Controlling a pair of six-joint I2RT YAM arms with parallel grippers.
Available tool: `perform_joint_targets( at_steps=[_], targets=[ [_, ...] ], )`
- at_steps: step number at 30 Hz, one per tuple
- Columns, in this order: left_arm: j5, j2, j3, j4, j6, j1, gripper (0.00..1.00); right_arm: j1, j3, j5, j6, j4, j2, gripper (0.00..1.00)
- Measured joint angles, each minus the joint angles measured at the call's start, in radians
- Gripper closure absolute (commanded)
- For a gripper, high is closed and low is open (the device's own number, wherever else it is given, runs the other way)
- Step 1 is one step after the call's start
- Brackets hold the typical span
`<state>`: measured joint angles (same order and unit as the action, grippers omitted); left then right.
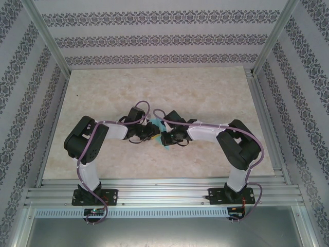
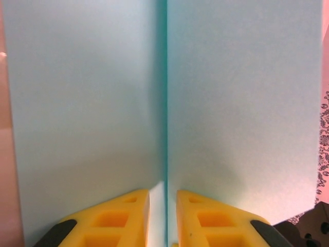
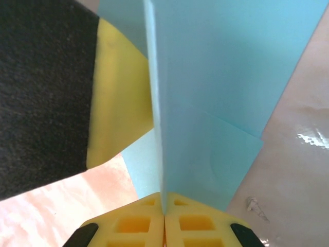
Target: Fold a paper plane with a square sheet of paper (fold left side to right side)
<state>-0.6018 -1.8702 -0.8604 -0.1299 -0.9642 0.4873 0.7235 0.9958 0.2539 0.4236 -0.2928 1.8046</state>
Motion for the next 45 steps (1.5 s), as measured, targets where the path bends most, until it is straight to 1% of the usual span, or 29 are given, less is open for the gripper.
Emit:
perform_joint_targets(
  at_steps=[8,15,23,29,34,40,45],
  targets=[
    [0.014,0.000,0.001,0.005,0.001,0.000,0.83,-0.053,-0.023,0.106,-0.015,0.040,0.000,0.91],
    [0.019,-0.002,0.001,0.009,0.001,0.000,0.84,-0.087,-0.023,0.164,-0.034,0.058,0.000,0.84],
    [0.020,-0.002,0.001,0.010,0.001,0.000,0.85,-0.105,-0.022,0.188,-0.034,0.069,0.000,0.80],
    [0.021,-0.002,0.001,0.010,0.001,0.000,0.85,-0.105,0.000,0.197,-0.043,0.070,0.000,0.76],
    [0.021,-0.002,0.002,0.010,0.002,0.000,0.85,-0.107,0.005,0.203,-0.046,0.069,0.000,0.75],
    [0.023,-0.002,0.002,0.010,0.002,0.000,0.86,-0.124,0.006,0.205,-0.046,0.071,0.000,0.76],
    [0.023,-0.002,0.002,0.011,0.002,0.000,0.86,-0.129,0.006,0.219,-0.047,0.073,0.000,0.89]
  ],
)
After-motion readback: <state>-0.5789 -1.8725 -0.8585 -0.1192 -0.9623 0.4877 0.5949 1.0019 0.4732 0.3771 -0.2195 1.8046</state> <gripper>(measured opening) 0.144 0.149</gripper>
